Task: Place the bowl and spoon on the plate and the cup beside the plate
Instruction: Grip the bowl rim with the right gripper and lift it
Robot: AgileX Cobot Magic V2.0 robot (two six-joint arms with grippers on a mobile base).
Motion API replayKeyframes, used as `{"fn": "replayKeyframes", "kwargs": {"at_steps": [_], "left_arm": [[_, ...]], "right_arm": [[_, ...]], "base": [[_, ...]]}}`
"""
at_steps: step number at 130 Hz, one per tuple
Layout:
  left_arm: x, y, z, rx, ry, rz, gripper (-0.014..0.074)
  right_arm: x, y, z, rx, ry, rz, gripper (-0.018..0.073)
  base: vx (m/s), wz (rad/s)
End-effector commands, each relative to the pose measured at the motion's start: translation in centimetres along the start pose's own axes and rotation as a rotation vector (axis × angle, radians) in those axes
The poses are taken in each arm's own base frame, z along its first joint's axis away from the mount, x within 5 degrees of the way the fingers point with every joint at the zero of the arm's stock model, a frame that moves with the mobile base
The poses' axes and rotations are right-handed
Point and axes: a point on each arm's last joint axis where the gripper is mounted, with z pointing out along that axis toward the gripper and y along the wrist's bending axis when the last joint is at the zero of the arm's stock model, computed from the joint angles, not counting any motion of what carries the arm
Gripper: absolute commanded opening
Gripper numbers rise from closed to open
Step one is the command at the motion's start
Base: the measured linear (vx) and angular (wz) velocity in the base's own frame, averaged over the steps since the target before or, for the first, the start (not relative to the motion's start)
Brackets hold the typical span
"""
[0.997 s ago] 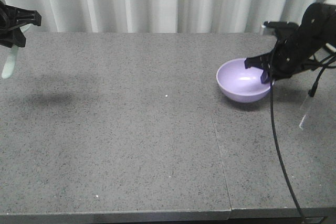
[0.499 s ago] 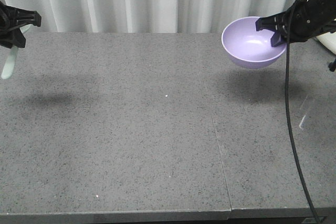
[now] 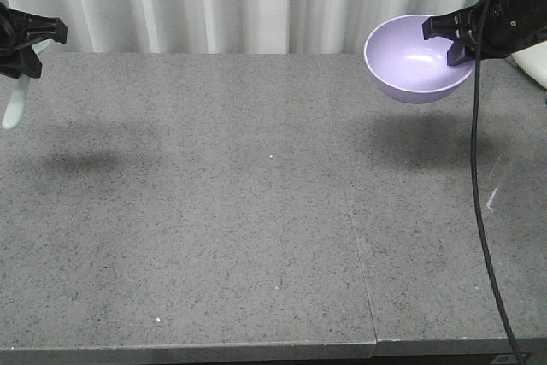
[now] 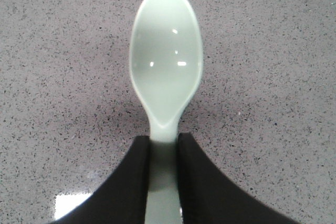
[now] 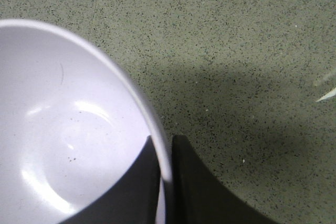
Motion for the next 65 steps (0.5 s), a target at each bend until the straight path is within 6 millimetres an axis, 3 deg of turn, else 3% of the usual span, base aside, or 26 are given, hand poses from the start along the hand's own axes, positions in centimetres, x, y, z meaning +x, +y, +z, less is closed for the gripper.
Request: {"fn": "replayKeyframes", "kwargs": {"at_steps": [1, 65], "left_arm": [[-0.52, -0.55, -3.14, 0.024, -0.119, 0.005, -0.0008], [-0.52, -0.55, -3.14, 0.024, -0.119, 0.005, -0.0008]], "right_arm": [[-1.30, 0.37, -3.81, 0.004, -0.141, -0.016, -0.0004], [-1.31, 0.37, -3.82, 0.004, -0.143, -0.016, -0.0004]], "base": [[0.00, 0.00], [0.00, 0.00]]}}
